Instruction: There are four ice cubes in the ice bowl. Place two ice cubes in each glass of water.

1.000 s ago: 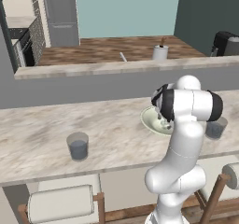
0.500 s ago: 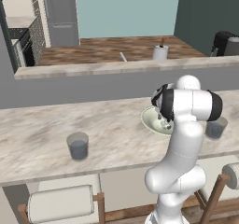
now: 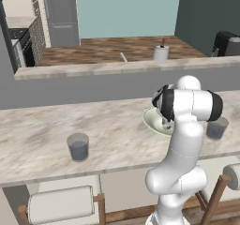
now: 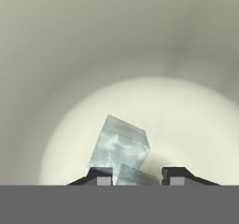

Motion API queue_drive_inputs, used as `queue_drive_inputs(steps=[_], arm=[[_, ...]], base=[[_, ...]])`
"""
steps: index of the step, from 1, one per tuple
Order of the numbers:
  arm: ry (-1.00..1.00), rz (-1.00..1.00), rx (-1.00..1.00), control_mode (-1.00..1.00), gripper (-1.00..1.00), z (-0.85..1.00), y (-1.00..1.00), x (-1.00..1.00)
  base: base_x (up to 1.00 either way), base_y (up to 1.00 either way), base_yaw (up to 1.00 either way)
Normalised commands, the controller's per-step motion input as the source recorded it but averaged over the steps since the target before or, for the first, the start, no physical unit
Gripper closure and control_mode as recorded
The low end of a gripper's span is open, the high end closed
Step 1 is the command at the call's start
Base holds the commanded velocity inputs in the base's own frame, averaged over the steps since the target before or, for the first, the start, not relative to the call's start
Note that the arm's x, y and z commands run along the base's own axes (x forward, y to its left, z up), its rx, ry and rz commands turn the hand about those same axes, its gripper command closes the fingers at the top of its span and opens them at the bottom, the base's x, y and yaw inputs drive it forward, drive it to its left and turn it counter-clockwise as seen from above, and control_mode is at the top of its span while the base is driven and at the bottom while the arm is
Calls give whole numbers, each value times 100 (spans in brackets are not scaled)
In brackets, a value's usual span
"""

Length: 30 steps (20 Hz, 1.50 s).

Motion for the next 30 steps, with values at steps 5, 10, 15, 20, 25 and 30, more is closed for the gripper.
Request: queue_drive_inputs(steps=[5,10,15,20,25,30], arm=[[0,-1,0,-100,100,-12,0,0],[0,-2,0,-100,100,-5,2,0],[0,-3,0,-100,100,0,7,0],[0,-3,0,-100,100,0,5,0],[0,-1,1,-100,100,6,-3,0],[8,1,3,-100,100,34,-27,0]], base=[[0,0,0],[0,0,0],[0,0,0],[0,0,0],[0,0,0],[0,0,0]])
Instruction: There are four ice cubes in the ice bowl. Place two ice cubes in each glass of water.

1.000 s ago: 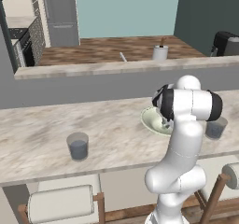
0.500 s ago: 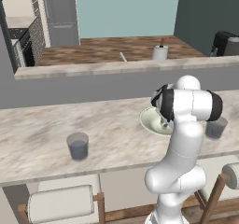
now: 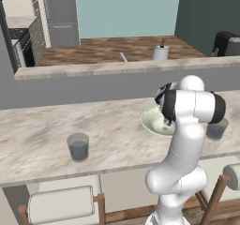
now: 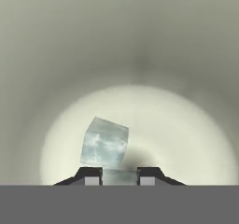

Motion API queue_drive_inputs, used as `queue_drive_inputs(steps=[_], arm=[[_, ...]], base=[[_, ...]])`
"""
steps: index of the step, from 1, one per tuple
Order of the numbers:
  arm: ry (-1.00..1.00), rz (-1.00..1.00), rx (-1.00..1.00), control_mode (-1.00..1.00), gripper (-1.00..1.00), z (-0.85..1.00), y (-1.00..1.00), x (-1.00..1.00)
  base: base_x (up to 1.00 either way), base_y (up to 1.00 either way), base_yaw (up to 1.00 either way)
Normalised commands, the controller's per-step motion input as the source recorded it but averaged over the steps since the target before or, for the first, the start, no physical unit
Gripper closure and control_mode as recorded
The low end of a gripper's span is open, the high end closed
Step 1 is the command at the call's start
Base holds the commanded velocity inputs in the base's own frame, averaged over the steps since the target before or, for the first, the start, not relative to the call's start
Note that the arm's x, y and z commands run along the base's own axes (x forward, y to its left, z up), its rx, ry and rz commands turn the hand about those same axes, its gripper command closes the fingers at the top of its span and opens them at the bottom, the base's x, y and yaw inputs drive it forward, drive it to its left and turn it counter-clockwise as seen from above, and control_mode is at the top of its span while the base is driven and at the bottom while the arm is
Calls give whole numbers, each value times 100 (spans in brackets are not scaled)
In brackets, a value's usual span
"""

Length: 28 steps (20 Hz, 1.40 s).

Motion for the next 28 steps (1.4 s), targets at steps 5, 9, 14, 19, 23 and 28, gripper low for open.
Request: queue_drive_inputs(steps=[5,9,14,19,23,28], arm=[[10,3,4,-100,100,34,-6,-2],[4,5,7,-100,100,34,1,-14],[-9,14,17,-100,100,7,15,-44],[-36,9,20,-100,100,0,44,-60],[-22,5,7,-100,100,24,60,-18],[-4,7,0,-100,100,57,60,0]], base=[[0,0,0],[0,0,0],[0,0,0],[0,0,0],[0,0,0],[0,0,0]])
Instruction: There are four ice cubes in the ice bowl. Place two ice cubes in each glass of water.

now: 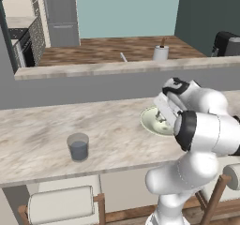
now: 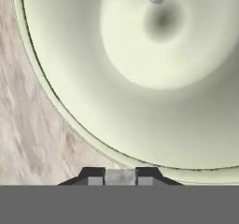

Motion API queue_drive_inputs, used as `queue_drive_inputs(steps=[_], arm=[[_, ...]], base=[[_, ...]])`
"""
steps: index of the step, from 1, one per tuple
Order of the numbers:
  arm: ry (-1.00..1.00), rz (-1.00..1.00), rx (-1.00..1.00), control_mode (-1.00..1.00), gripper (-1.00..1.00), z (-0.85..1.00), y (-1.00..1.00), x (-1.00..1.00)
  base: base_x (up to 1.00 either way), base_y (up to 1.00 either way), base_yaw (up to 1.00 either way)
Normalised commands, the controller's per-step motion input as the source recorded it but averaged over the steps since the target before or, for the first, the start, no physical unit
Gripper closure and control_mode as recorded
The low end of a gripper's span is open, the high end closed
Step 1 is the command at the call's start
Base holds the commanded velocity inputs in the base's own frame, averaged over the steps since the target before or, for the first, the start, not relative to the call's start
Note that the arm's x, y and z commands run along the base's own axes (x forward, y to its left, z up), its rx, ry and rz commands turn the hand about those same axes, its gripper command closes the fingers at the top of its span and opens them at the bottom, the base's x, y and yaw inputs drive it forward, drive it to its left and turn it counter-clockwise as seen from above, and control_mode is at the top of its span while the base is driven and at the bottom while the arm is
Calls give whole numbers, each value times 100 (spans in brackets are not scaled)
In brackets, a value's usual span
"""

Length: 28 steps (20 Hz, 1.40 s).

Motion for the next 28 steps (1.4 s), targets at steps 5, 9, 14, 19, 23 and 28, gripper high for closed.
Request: queue_drive_inputs(steps=[5,9,14,19,23,28], arm=[[8,13,0,-100,100,68,36,3],[17,21,0,-100,100,34,16,-21],[9,16,2,-100,100,2,11,-24],[-3,7,8,-100,100,-10,33,-5],[-15,0,9,-100,100,-17,67,-14],[-4,0,2,-100,100,-8,84,-3]], base=[[0,0,0],[0,0,0],[0,0,0],[0,0,0],[0,0,0],[0,0,0]])
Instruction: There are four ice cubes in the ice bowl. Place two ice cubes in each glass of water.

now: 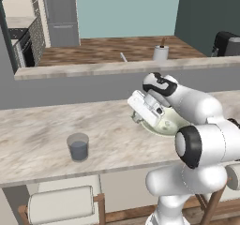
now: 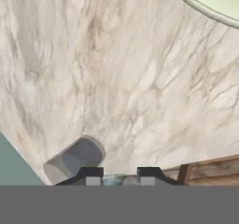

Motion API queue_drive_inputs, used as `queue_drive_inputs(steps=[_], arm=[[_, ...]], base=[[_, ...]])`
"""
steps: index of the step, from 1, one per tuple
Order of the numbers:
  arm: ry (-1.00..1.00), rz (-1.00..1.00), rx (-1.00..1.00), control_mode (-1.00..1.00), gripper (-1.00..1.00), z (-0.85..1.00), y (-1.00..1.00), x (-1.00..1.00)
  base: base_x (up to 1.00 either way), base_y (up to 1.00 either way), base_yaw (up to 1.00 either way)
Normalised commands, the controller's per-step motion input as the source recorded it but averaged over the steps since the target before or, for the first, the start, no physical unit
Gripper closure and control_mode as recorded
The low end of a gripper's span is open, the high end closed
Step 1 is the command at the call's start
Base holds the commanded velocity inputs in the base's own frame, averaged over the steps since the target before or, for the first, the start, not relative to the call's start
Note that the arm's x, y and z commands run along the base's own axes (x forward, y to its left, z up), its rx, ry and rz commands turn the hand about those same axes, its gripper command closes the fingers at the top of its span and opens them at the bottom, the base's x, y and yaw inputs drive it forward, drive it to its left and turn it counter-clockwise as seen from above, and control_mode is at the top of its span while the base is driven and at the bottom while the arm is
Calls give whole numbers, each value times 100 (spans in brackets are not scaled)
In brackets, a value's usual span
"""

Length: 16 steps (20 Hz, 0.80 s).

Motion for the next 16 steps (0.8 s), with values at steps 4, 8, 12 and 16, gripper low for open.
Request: queue_drive_inputs(steps=[4,8,12,16], arm=[[6,0,0,-100,100,0,76,1],[12,2,0,-100,100,0,77,10],[17,2,0,-100,100,0,61,22],[21,2,0,-100,100,0,51,28]], base=[[0,0,0],[0,0,0],[0,0,0],[0,0,0]])
